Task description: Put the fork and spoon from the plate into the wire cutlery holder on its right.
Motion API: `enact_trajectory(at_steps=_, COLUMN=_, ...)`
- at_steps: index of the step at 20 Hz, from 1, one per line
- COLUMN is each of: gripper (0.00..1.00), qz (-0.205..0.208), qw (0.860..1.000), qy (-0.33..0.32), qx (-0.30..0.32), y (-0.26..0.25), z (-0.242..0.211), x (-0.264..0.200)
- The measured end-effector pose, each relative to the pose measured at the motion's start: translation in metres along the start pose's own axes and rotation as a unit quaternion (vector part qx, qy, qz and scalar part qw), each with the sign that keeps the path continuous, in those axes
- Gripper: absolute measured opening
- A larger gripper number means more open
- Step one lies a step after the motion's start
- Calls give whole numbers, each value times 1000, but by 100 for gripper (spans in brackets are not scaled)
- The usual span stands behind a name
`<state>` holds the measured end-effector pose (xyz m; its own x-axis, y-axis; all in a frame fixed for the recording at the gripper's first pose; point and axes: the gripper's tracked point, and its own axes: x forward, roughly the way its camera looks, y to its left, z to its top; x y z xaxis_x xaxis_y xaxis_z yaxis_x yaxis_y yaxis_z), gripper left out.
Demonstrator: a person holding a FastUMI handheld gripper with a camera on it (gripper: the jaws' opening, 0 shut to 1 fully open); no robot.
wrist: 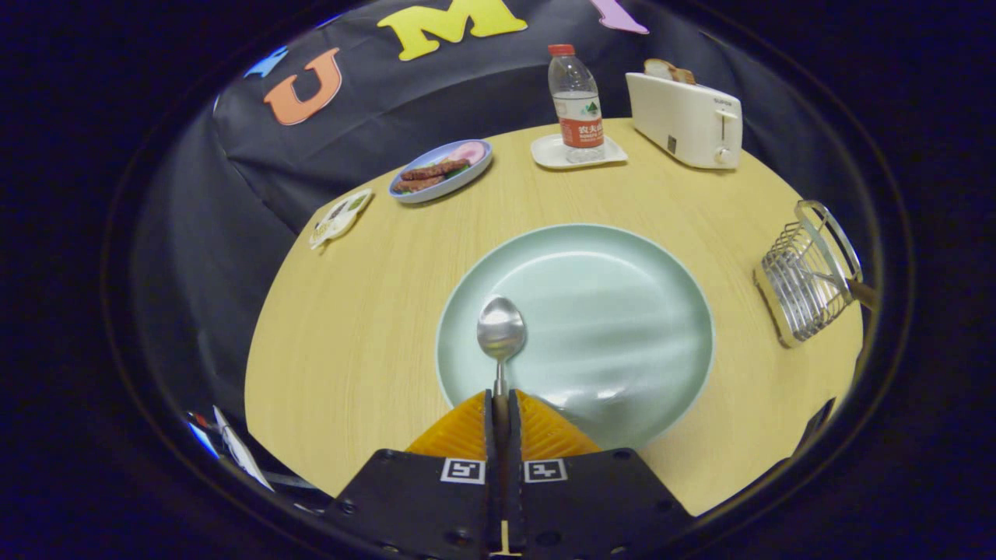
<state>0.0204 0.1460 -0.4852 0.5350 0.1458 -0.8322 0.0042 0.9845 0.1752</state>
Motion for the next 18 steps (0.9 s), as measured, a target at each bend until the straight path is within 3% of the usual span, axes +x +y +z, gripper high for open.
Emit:
enact_trajectory(at_steps=12, gripper=0, qz=13, qw=1000, qy=-21, qx=-20, y=-36, z=49, x=-58)
enact_trajectory(at_steps=18, gripper=0, qz=-8, qw=998, qy=-54, qx=-5, y=-83, z=77, x=-104)
